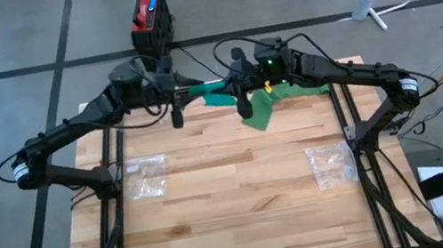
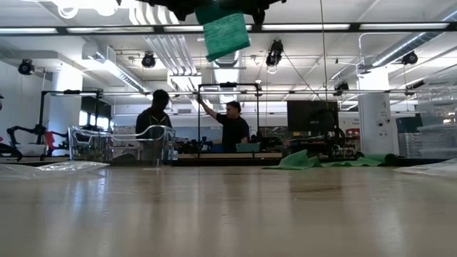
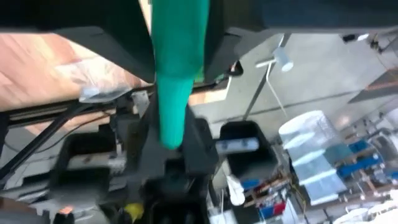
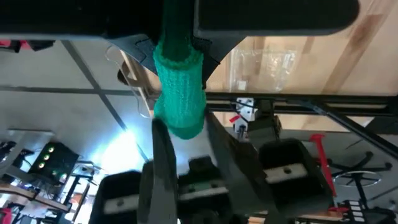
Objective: Roll bandage
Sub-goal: Roll the blue bandage
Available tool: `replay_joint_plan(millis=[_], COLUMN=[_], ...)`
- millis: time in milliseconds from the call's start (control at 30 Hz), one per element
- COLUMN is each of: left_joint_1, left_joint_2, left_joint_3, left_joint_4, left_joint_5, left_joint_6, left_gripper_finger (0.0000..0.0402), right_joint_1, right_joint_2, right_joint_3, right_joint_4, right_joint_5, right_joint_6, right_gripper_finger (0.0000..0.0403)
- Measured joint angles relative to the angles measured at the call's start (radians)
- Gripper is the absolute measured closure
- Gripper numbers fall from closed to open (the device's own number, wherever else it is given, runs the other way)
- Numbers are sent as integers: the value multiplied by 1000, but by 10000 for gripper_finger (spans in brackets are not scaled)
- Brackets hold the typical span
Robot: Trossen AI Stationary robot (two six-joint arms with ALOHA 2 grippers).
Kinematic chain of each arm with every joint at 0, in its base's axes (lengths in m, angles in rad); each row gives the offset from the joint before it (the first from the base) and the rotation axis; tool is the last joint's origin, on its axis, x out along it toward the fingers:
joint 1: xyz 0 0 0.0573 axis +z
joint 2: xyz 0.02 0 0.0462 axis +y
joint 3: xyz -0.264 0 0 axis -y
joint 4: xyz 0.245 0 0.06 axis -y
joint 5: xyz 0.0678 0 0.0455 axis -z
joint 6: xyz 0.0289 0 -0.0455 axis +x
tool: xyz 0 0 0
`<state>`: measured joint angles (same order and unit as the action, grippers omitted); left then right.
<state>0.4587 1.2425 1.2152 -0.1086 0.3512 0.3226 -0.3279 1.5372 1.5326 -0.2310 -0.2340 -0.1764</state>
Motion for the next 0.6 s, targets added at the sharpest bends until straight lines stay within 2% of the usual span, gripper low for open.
replay_joint_plan(millis=[167,600], left_joint_1=[1,2], left_joint_2=[4,-54], left_joint_3=[2,5], left_joint_4=[-17,-135], left_joint_5=[-2,-28], left_joint_6=[0,9], left_gripper_finger=[385,399], right_joint_1=[0,0], right_joint_2=[0,-28], right_joint_3=[0,0], right_joint_4=[-6,-10], right_joint_5=[3,2], right_joint_6=[0,-18], right_gripper_finger=[393,393])
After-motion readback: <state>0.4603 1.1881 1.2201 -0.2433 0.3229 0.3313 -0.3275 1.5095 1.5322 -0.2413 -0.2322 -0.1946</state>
